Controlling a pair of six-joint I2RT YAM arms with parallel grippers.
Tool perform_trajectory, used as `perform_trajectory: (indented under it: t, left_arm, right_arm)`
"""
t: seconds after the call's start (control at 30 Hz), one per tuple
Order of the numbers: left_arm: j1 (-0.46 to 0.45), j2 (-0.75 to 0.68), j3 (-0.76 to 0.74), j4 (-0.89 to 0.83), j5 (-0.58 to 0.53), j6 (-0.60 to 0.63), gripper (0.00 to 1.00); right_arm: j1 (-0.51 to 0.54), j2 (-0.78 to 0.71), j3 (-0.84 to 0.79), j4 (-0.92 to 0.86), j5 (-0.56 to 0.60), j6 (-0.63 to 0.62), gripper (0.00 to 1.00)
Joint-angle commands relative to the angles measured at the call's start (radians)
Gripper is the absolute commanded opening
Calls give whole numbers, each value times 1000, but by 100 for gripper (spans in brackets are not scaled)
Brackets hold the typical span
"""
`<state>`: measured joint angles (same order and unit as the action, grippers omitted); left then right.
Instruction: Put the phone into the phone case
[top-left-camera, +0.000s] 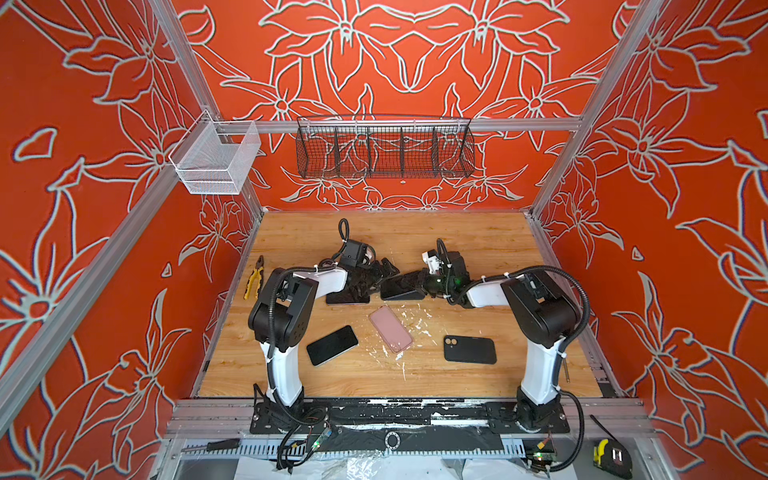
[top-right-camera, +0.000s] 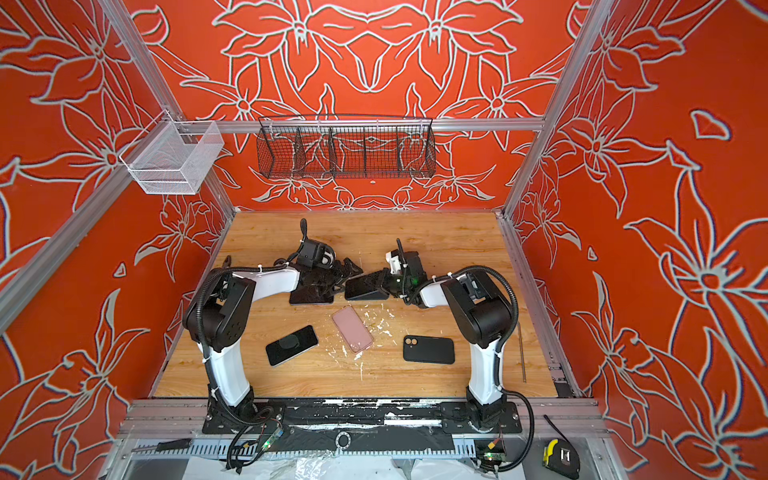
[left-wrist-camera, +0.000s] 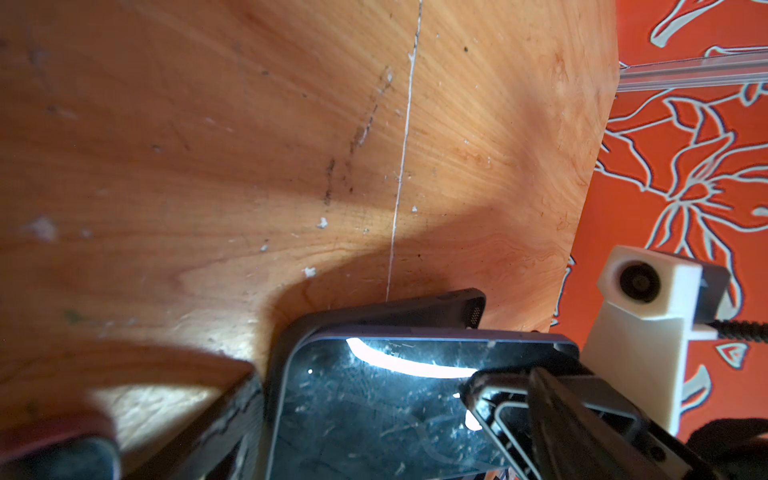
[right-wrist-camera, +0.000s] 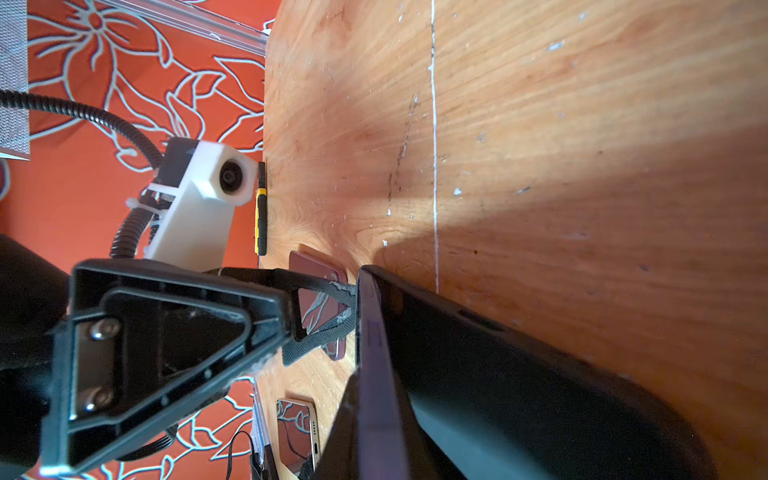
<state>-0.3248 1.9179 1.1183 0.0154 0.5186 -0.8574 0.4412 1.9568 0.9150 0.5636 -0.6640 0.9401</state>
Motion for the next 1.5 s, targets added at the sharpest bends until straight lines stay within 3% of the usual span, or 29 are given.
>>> perform_trajectory:
  t: [0.0, 0.3, 0.5, 0.93, 1.47]
  left_arm:
    - [3, 33, 7, -10, -8, -2, 97]
    - [3, 38, 28, -22, -5, 3, 97]
    - [3, 45, 35, -12, 1, 3, 97]
    - [3, 45, 48, -18, 14, 11, 97]
    - [3, 10, 33, -19, 11, 11, 97]
  right_arm:
    - [12, 65, -28, -74, 23, -1, 0]
    - [13, 37, -45, -144, 96, -35, 0]
    - [13, 21, -45, -166, 130, -45, 18]
    - [24, -25, -26, -213, 165, -92, 42]
    - [55, -137, 59, -476, 312, -270, 59]
